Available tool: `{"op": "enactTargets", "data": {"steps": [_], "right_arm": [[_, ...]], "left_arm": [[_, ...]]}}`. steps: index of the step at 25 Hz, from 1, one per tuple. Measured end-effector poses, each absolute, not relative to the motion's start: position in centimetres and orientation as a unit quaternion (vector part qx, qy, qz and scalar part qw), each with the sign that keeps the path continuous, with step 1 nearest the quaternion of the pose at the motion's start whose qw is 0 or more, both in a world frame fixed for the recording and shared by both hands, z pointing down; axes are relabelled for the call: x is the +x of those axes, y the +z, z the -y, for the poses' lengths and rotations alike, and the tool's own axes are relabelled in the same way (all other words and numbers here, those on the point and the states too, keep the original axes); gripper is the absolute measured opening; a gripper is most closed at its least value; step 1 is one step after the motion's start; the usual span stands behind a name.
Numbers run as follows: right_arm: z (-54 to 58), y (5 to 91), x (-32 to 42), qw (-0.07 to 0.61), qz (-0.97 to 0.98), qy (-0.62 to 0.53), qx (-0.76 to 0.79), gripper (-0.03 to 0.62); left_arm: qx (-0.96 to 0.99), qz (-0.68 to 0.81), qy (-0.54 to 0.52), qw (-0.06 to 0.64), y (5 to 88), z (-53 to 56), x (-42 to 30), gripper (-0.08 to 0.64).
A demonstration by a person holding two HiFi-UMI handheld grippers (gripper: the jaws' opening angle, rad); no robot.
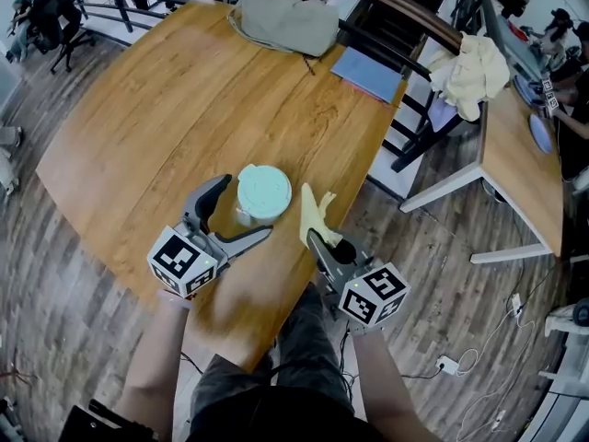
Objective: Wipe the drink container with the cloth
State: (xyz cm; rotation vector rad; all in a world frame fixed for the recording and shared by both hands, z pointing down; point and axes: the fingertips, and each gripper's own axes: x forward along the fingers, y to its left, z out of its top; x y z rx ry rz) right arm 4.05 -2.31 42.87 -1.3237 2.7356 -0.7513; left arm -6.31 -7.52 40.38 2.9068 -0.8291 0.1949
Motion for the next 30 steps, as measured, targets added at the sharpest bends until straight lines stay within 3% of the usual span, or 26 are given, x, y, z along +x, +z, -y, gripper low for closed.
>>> {"op": "enactTargets", "data": {"steps": [5, 9, 13, 30], "right_arm": [[1.6, 42.3, 3.7, -0.010, -0.874, -0.213, -0.437, 0.023], [0.9, 41.7, 3.1, -0.017, -0.876, -0.201, -0.439, 0.023], [0.4, 41.1, 2.5, -0.018, -0.877, -0.189, -0.441, 0.023], [-3.1, 38.8, 1.7, -0.004, -0.877, -0.146, -0.458, 0.023]], "left_arm": [[0.950, 0.297, 0.063, 0.068, 40.9, 6.0, -8.7, 0.456], [0.939, 0.336, 0.047, 0.065, 40.4, 5.2, -10.7, 0.203], [0.923, 0.377, 0.036, 0.067, 39.9, 5.1, -12.3, -0.003], [0.897, 0.426, -0.024, 0.115, 38.4, 1.4, -14.4, -0.003]]}}
